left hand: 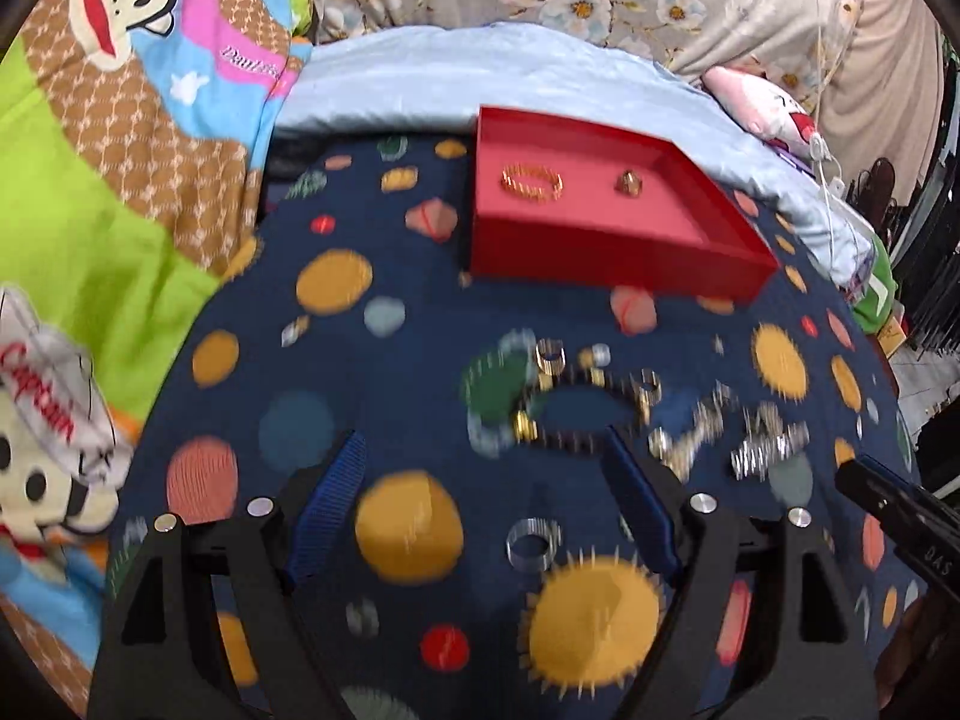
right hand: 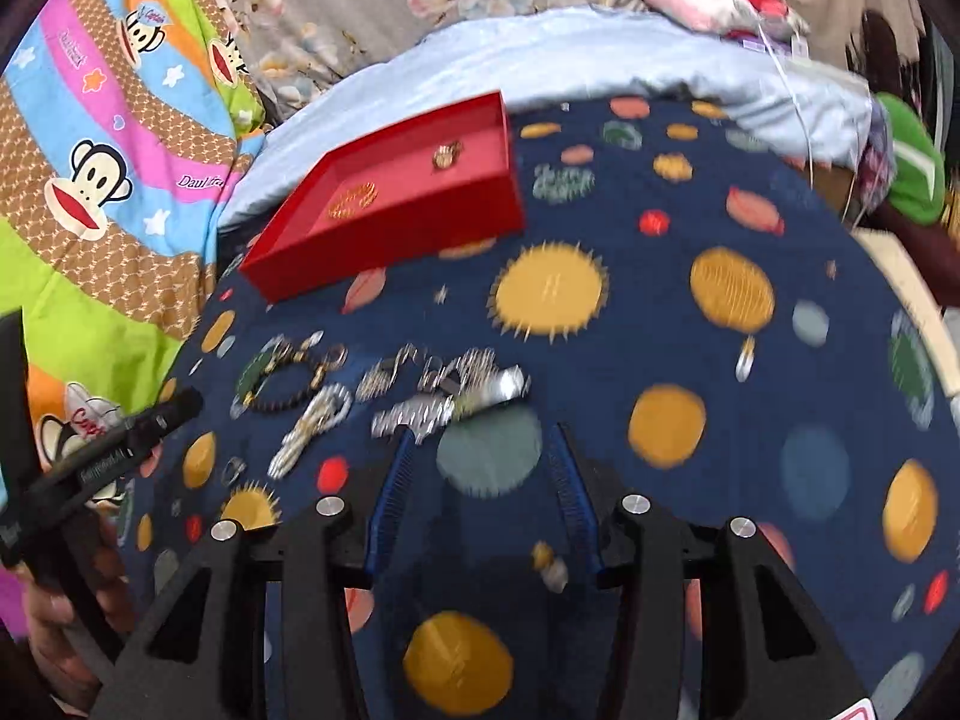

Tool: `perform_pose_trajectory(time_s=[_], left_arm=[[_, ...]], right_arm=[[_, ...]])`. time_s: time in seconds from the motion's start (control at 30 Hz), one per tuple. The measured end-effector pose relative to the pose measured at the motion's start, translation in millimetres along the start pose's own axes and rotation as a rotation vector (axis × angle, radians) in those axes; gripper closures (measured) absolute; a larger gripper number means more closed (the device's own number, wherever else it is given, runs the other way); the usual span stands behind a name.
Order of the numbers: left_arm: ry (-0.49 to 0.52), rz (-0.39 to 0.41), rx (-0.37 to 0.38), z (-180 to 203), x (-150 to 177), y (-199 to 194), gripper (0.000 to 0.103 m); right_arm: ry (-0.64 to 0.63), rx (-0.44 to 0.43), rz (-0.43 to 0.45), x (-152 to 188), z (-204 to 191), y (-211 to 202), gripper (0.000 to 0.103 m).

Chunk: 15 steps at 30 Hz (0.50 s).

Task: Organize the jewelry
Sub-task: 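Move both tools back over the remaining jewelry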

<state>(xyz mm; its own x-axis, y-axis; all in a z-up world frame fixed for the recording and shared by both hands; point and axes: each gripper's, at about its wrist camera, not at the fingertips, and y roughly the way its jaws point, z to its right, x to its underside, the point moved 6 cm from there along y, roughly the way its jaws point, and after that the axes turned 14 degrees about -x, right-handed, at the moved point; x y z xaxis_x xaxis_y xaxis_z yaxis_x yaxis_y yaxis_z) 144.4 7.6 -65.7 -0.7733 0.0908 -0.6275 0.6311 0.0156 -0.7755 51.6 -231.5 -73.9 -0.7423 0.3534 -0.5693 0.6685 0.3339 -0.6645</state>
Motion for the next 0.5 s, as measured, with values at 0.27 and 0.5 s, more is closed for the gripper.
perform_pose_trajectory(time_s=[0.27, 0.5], left_arm=[[0.019, -0.036, 0.014, 8.7, 35.0, -4.5, 0.025], [0.060, -0.009, 0.030, 27.5, 30.4, -9.3, 0.025]], right_arm=[[0.002, -0.013, -0.016, 17.4, -10.0, 3.4, 0.057], [-0.003, 0.018, -0.006, 17.9, -5.7, 2.7, 0.057]])
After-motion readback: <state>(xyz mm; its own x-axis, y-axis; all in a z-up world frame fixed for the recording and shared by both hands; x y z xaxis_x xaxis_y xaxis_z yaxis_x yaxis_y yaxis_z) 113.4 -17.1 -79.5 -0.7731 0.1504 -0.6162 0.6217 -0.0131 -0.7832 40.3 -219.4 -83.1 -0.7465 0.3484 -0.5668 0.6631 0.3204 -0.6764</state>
